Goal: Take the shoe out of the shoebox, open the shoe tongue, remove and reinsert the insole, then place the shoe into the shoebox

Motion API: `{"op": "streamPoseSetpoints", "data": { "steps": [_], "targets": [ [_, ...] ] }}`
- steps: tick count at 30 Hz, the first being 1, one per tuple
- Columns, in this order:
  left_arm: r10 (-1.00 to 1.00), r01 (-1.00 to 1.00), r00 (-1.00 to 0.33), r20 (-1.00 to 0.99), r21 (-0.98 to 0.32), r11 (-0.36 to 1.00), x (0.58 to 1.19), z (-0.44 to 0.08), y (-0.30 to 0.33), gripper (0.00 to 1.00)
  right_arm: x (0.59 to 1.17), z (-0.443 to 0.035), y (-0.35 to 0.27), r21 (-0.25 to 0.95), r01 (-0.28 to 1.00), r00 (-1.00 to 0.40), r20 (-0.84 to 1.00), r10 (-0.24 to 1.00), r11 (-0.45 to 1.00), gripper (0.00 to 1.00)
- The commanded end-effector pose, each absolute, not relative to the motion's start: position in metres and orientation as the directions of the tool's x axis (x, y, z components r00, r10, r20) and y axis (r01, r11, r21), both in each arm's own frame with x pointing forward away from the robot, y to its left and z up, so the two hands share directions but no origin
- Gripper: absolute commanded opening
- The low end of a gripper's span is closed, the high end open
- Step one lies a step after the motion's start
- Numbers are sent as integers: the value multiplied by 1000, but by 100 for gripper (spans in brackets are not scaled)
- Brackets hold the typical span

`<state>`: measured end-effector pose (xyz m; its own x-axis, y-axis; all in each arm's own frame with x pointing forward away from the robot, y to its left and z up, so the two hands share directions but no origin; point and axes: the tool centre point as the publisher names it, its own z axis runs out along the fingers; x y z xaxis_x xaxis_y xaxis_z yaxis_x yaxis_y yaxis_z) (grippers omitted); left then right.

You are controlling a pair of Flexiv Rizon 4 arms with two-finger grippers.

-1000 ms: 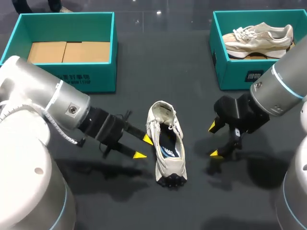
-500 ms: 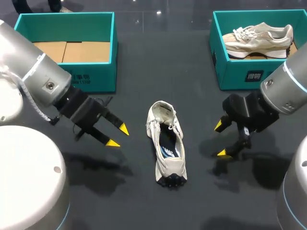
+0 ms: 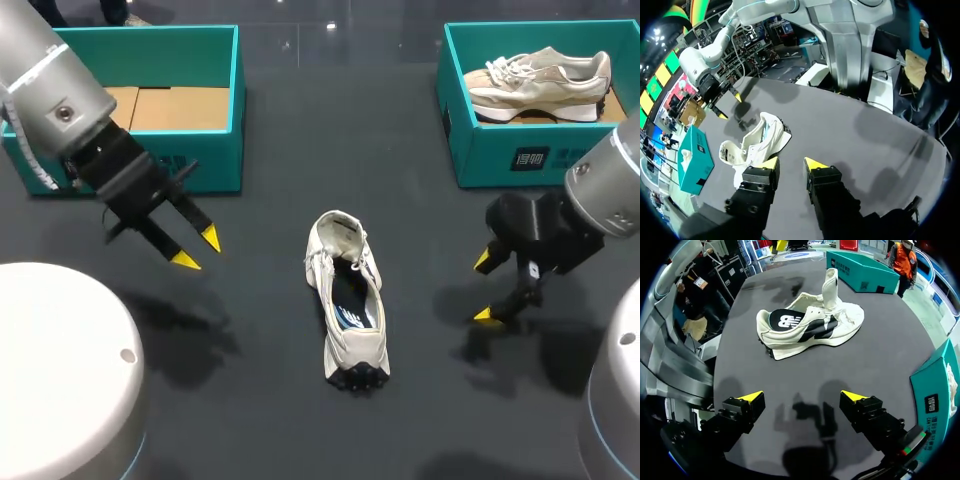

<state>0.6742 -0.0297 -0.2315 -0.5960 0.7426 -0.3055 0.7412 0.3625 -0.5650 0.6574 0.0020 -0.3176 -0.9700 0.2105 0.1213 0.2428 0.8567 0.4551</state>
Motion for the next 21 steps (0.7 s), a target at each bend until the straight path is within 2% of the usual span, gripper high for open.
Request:
{"op": "streamPoseSetpoints", "data": {
  "steps": [1, 6, 20, 21],
  "targets": [
    [795, 750, -551, -252, -568, 340, 685, -227, -29, 0, 640, -310, -10, 471, 253, -967, 100, 234, 845, 100],
    [888, 797, -408, -212, -556, 234, 692, -223, -29, 0, 639, -311, -11, 470, 260, -965, 105, 239, 843, 100],
    [888, 797, -408, -212, -556, 234, 692, -223, -29, 0, 639, -311, -11, 470, 260, -965, 105, 239, 843, 100],
    [900, 827, -382, -210, -513, 231, 691, -225, -39, 0, 639, -311, -11, 470, 260, -965, 105, 239, 843, 100]
  ]
}}
